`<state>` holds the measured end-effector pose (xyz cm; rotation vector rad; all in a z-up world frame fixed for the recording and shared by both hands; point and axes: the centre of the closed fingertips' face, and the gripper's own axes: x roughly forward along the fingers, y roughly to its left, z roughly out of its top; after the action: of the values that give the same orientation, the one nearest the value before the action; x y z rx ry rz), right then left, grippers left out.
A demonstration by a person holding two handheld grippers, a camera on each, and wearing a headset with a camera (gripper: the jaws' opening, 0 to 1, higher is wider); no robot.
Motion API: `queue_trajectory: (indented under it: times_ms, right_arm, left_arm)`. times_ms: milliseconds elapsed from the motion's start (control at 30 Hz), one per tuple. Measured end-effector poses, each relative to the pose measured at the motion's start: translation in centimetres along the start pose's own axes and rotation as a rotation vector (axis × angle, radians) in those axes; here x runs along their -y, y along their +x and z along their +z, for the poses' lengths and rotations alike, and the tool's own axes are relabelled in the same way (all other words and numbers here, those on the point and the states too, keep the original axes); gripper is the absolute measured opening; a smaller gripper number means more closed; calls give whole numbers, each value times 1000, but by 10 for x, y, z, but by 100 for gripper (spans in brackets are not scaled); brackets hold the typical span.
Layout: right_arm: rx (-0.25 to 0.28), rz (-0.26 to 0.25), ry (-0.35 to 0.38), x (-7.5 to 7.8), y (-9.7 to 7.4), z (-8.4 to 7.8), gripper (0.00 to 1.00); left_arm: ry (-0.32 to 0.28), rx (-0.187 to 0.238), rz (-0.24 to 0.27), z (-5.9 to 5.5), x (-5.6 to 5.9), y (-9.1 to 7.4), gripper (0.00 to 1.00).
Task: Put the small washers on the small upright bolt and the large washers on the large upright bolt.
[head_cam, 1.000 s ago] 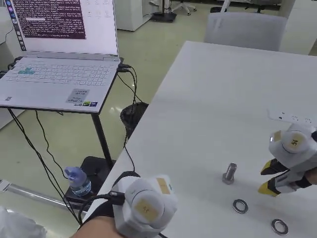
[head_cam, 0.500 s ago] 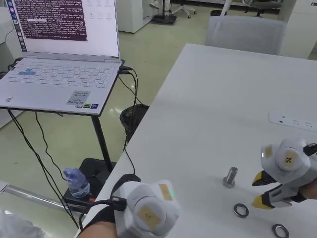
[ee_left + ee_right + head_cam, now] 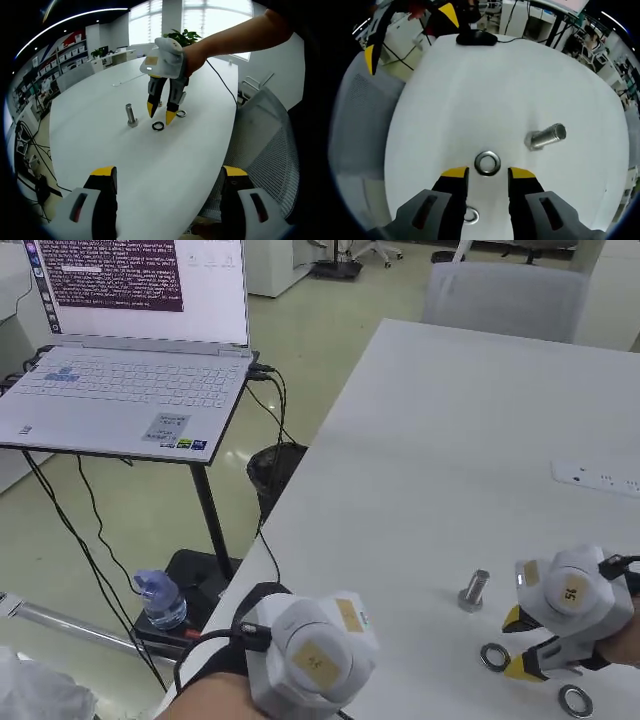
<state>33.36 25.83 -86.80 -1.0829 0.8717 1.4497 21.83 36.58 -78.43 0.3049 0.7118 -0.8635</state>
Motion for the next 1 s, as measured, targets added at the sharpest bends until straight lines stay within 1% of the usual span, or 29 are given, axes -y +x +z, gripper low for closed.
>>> queue_trajectory:
  times_ms: [233,300,467,600,700,733,833,900,1000]
  right_arm:
    - [-1,-4,2,-1,6,2,32]
    - [-17,-5,-2,-2,8,0,32]
    - [-21,-1,-2,-3,11,-2,31]
    - [-12,-2,16,-3,11,1,30]
    - [-16,15,32,-7,11,2,26]
    - [-19,12,27,-6,11,1,26]
    - [-12,15,46,-4,11,1,26]
    - [-12,15,49,-5,11,1,26]
    - [-28,5,62,-5,12,2,25]
  left_arm:
    - [-2,-7,-2,-5,2,-2,84]
    - [-1,-8,-3,-6,3,-2,84]
    - [-5,-7,-3,-8,2,-2,83]
    - [-7,-9,-4,-9,2,-3,83]
    - [-9,-10,-3,-10,1,-3,83]
    - [-9,-10,-3,-10,1,-3,83]
    - [-13,-5,-3,-9,1,-3,83]
    - [-12,-9,-3,-10,1,-3,82]
    - [-14,-6,-5,-10,1,-3,82]
